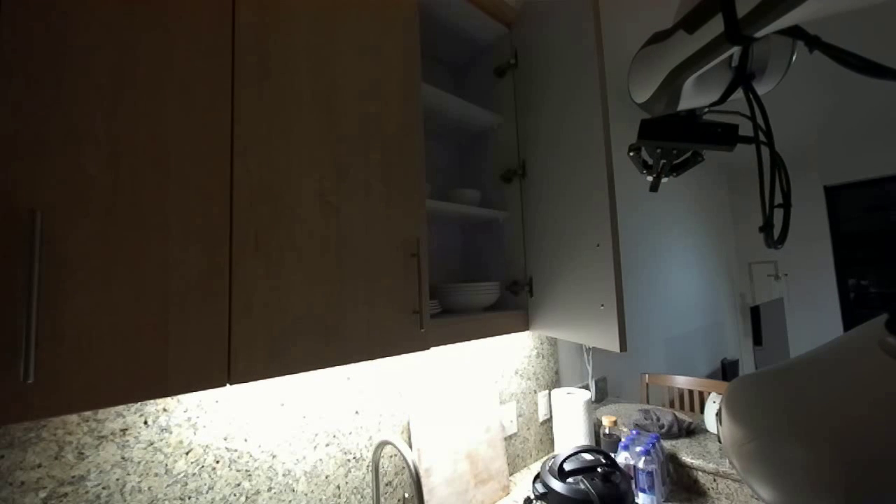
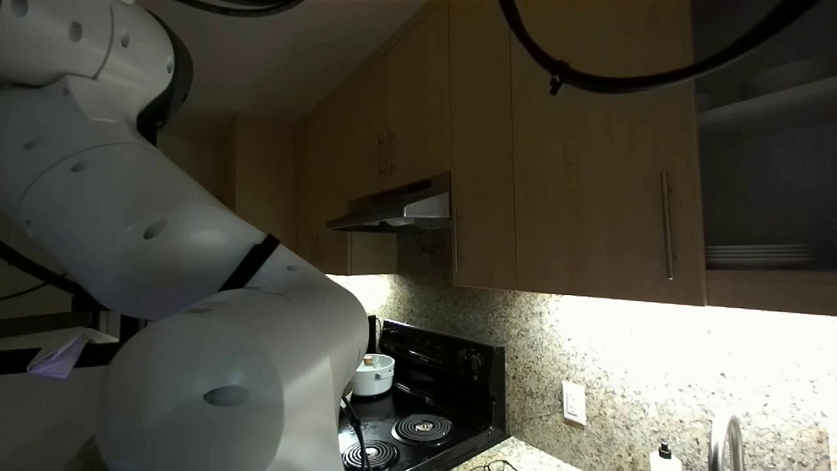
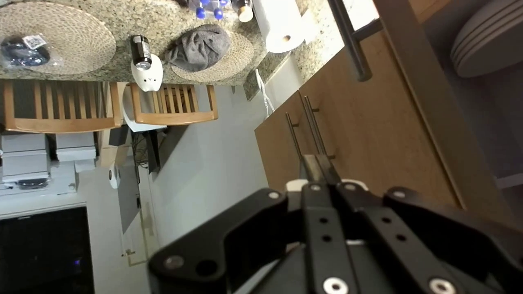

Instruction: Close the open cabinet door

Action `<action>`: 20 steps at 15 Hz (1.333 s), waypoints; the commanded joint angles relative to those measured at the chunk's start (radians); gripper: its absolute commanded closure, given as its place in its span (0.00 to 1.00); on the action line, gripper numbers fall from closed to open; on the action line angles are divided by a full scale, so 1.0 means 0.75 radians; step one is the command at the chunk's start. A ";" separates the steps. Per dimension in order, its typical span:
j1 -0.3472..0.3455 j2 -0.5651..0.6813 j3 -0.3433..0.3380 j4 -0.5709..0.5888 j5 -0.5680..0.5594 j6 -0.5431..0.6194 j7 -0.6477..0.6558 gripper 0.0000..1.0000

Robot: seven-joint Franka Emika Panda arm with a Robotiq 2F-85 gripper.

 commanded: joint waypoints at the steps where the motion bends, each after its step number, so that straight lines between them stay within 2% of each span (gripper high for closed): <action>1: 0.018 0.038 0.144 0.033 0.011 -0.023 0.035 1.00; 5: 0.054 0.061 0.280 0.058 -0.017 -0.054 0.063 1.00; 7: 0.066 0.073 0.306 0.078 -0.020 -0.079 0.067 1.00; 17: 0.071 0.042 0.328 0.073 -0.032 -0.150 0.084 1.00; 19: 0.112 -0.005 0.329 0.013 -0.016 -0.200 0.057 1.00; 20: 0.097 0.027 0.310 0.057 -0.038 -0.165 0.053 0.99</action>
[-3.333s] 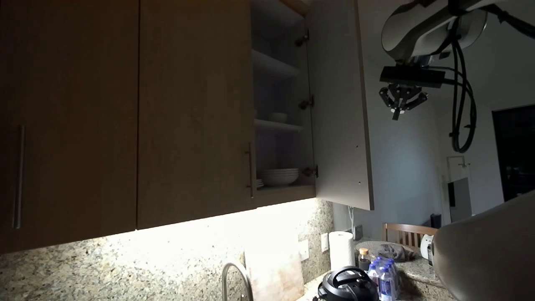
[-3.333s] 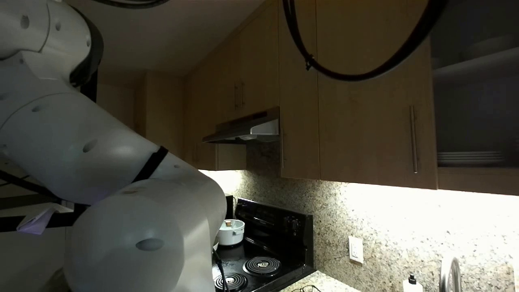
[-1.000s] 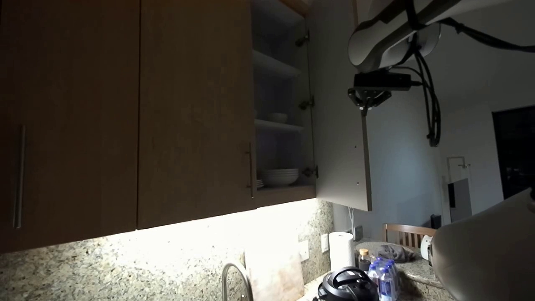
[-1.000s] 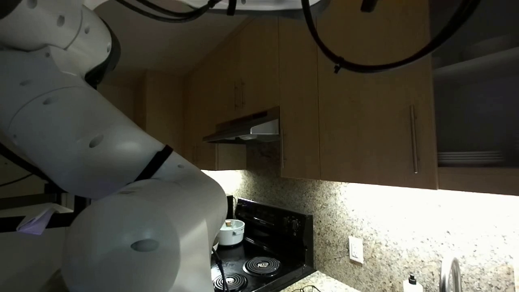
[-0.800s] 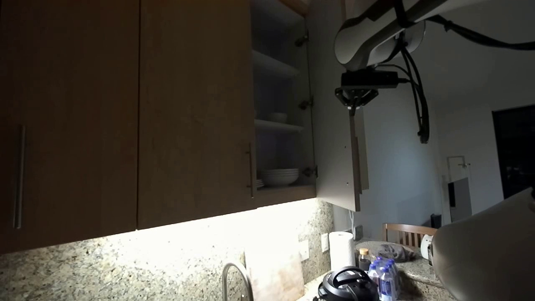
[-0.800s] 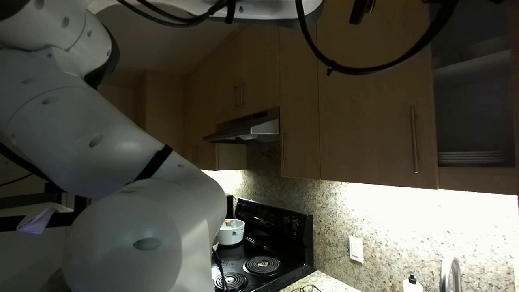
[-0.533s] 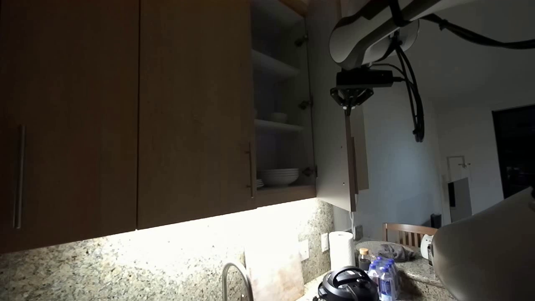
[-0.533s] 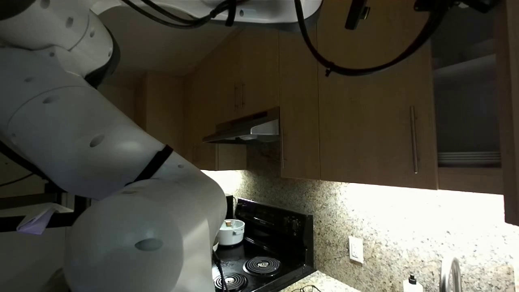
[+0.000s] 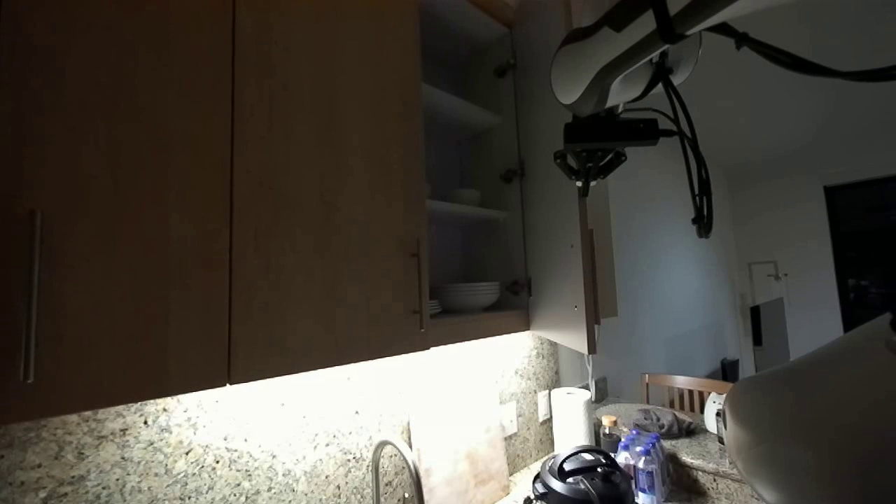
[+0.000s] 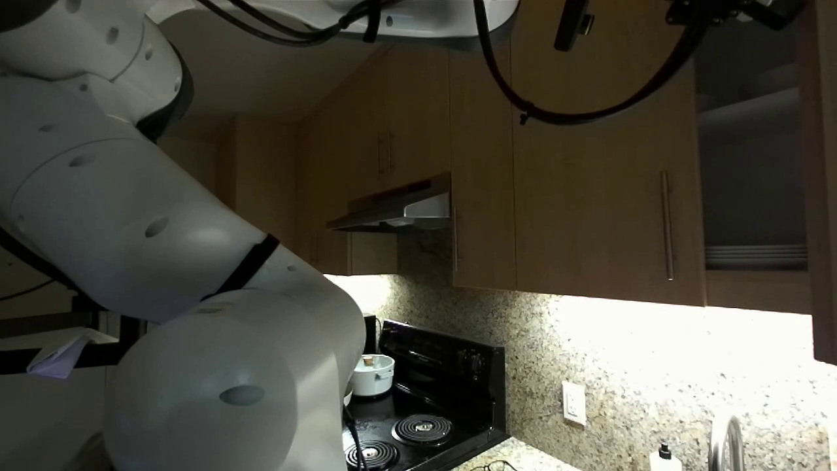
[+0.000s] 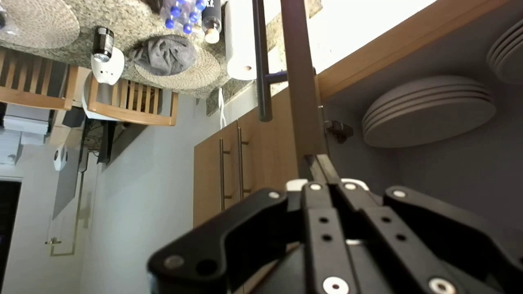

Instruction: Close the open cabinet door

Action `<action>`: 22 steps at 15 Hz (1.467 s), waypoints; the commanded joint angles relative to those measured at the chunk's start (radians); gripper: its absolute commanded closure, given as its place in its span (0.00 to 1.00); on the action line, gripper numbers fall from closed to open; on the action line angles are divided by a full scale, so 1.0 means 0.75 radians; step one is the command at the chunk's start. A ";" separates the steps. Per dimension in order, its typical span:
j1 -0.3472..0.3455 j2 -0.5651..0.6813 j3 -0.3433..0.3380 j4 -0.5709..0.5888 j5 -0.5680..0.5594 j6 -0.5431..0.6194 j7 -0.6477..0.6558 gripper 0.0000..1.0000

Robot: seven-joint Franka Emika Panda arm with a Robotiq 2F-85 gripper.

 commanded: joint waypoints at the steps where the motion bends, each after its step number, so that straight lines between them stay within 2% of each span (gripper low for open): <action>1: 0.047 0.002 -0.018 -0.002 -0.031 -0.027 0.022 0.99; 9: 0.069 -0.004 -0.017 -0.012 -0.032 -0.037 0.023 1.00; 18: 0.015 -0.016 -0.068 -0.033 -0.035 -0.070 0.113 1.00; 22: -0.033 0.024 -0.104 0.006 -0.050 0.007 0.135 1.00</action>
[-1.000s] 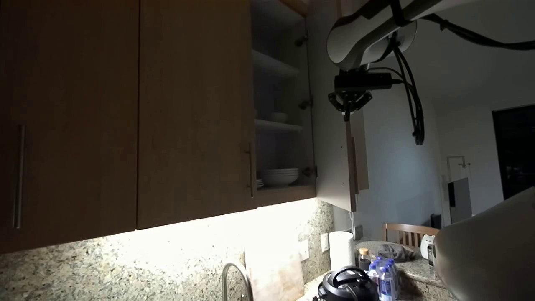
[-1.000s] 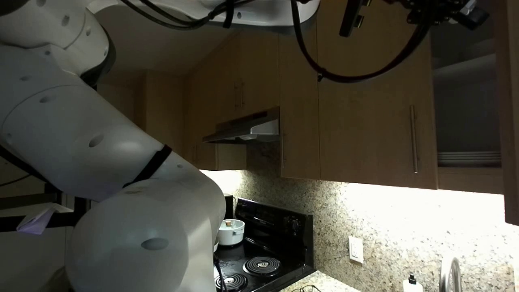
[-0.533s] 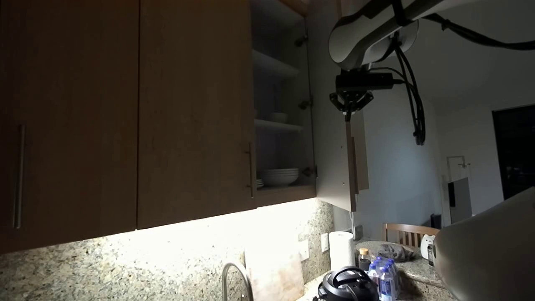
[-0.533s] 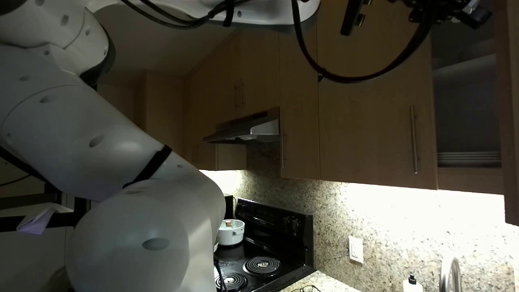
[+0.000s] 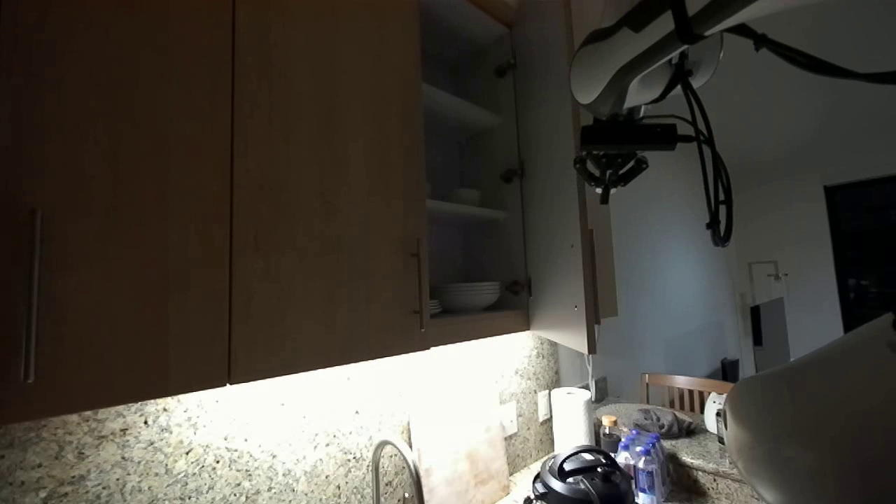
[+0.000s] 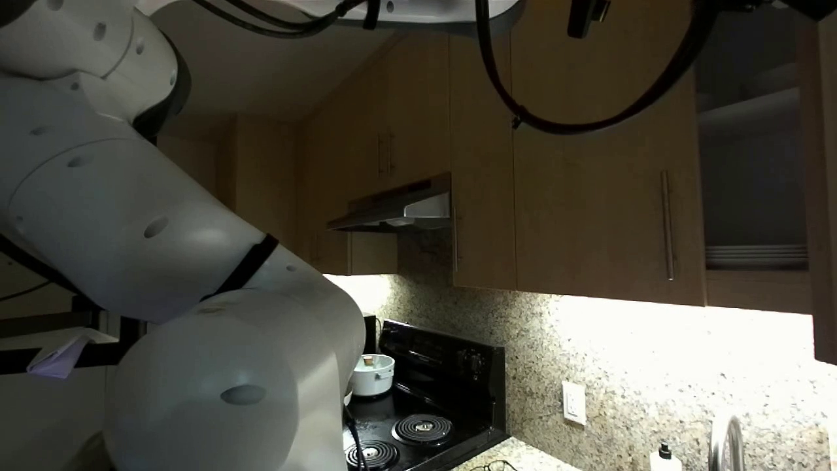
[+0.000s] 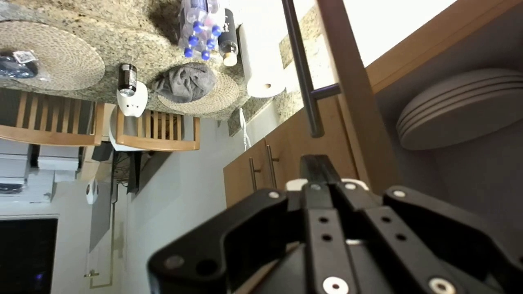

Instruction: Close the open cabinet door

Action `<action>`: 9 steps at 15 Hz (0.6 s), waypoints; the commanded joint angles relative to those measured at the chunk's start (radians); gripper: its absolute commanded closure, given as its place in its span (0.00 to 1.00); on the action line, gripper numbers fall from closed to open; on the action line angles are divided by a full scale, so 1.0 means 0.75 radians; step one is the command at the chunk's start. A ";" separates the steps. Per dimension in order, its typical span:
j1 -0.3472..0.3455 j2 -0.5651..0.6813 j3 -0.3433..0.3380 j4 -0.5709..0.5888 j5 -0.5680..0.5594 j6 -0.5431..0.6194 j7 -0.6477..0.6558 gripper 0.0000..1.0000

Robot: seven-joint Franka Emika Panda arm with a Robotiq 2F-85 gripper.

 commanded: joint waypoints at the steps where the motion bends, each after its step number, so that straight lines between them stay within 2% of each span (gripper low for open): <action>1: -0.045 0.050 -0.020 0.043 -0.047 0.092 0.053 1.00; 4: -0.055 0.110 -0.047 0.092 -0.033 0.209 0.024 1.00; 9: 0.030 0.215 -0.111 0.202 0.038 0.281 -0.058 1.00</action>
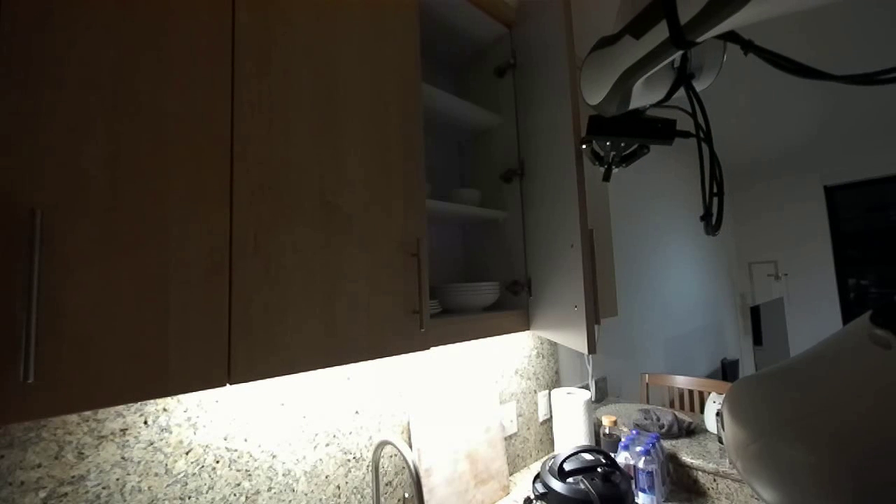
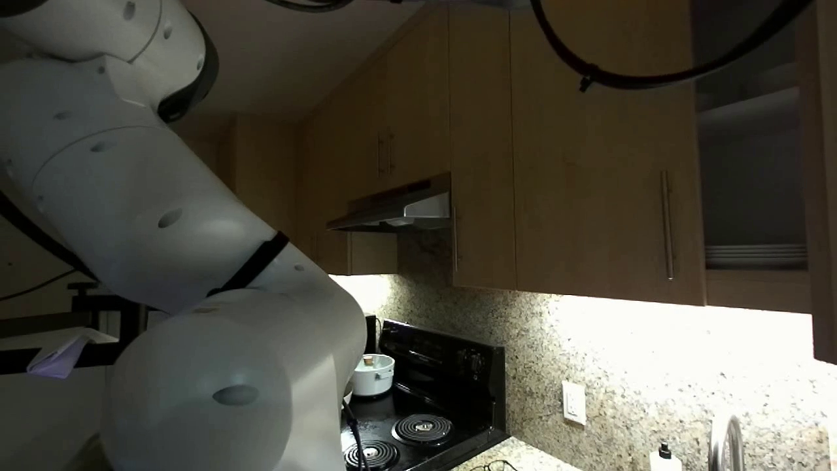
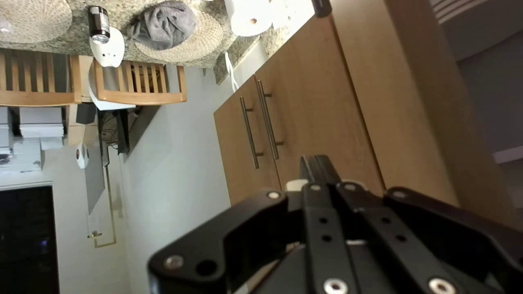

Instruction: Close the open cabinet door

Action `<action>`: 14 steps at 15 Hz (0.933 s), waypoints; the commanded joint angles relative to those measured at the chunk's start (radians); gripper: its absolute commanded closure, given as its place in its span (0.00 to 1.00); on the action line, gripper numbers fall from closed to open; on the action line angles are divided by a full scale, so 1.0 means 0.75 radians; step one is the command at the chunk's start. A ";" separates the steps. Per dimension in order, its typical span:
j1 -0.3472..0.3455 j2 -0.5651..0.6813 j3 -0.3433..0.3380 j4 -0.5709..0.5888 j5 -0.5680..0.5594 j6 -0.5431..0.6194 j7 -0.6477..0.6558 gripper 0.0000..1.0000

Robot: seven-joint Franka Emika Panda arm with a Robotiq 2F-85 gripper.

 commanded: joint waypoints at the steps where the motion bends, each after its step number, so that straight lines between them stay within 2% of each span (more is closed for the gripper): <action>1: 0.084 0.096 -0.051 0.101 0.056 0.030 -0.071 1.00; 7: 0.237 0.115 -0.130 0.179 0.099 0.001 -0.135 1.00; 14: 0.365 0.133 -0.168 0.214 0.173 0.013 -0.156 1.00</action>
